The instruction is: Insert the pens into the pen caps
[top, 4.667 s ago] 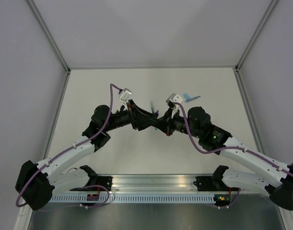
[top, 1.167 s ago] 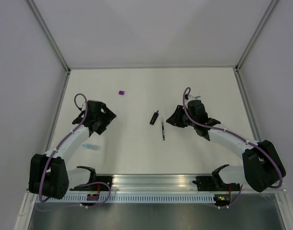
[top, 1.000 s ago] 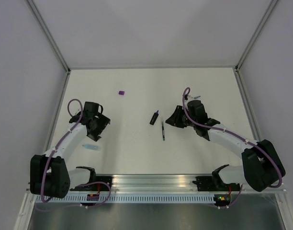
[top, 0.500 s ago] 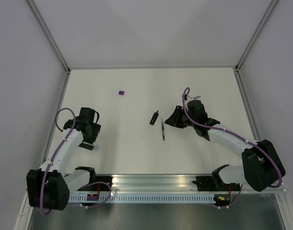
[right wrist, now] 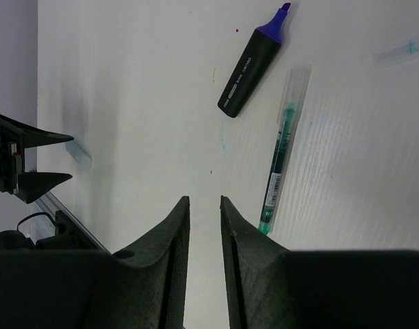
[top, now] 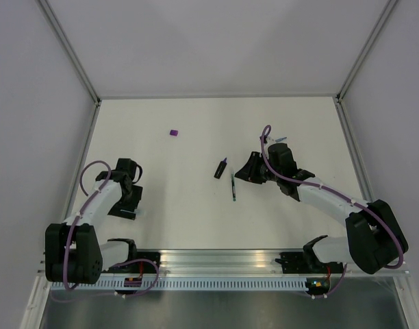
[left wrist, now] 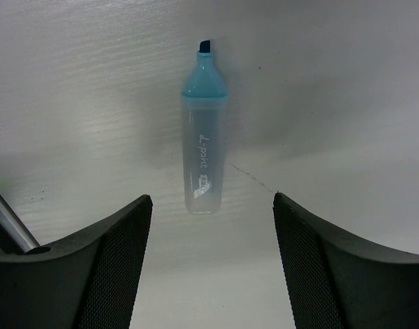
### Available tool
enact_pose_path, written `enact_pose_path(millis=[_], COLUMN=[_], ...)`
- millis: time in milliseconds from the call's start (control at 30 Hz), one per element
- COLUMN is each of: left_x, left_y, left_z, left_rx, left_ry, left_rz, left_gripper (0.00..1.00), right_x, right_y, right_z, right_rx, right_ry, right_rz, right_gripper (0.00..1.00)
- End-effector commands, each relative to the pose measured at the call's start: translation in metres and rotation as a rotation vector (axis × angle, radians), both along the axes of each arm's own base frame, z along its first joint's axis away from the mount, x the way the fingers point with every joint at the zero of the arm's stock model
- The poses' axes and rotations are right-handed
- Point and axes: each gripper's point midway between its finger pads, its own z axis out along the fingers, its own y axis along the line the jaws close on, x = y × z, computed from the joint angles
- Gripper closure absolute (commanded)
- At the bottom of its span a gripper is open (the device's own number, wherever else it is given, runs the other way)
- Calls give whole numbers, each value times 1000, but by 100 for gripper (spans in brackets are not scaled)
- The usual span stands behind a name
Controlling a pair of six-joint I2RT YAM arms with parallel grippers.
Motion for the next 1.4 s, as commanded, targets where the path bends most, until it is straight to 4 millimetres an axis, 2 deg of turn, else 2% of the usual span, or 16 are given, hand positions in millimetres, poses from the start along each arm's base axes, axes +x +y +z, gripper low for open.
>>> enact_pose_path(millis=[0,200,400,700,800,833,933,1000,1133,1233,1300,1333,1367], left_x=[0,-3,5,-1,-1,-2,3,11,24,38,45,56,62], left_y=[3,2,-1,-1,0,1,4,1,-8,-21,-32,-37,-54], left_z=[-3,-13,-22,-38,-42,-43,-42,-40,-35,-31,-24,-18,-9], left_rx=[5,-8,-34,-50,-41,-37,-19,-27,-60,-109,-147,-148,-204], left_ry=[2,6,-19,18,16,22,15,-8,-53,-123,-175,-233,-292], left_rz=[70,95,71,84,83,72,29,-8,-146,-263,-330,-398,-471], left_gripper=[24,28,28,32,37,46,63,69,87,98,98,98,98], right_x=[4,3,4,3,3,3,3,3,3,-1,-2,-3,-3], right_y=[7,7,7,8,8,8,8,8,10,13,15,15,15], right_z=[12,12,12,13,13,13,12,11,13,17,19,22,23], right_rx=[39,37,38,40,42,40,37,37,42,64,69,72,71], right_ry=[-22,-20,-21,-20,-21,-18,-16,-13,-27,-49,-68,-80,-91], right_rz=[13,15,15,19,20,20,19,19,40,68,78,82,88], right_gripper=[71,71,71,71,70,70,71,71,70,69,68,68,67])
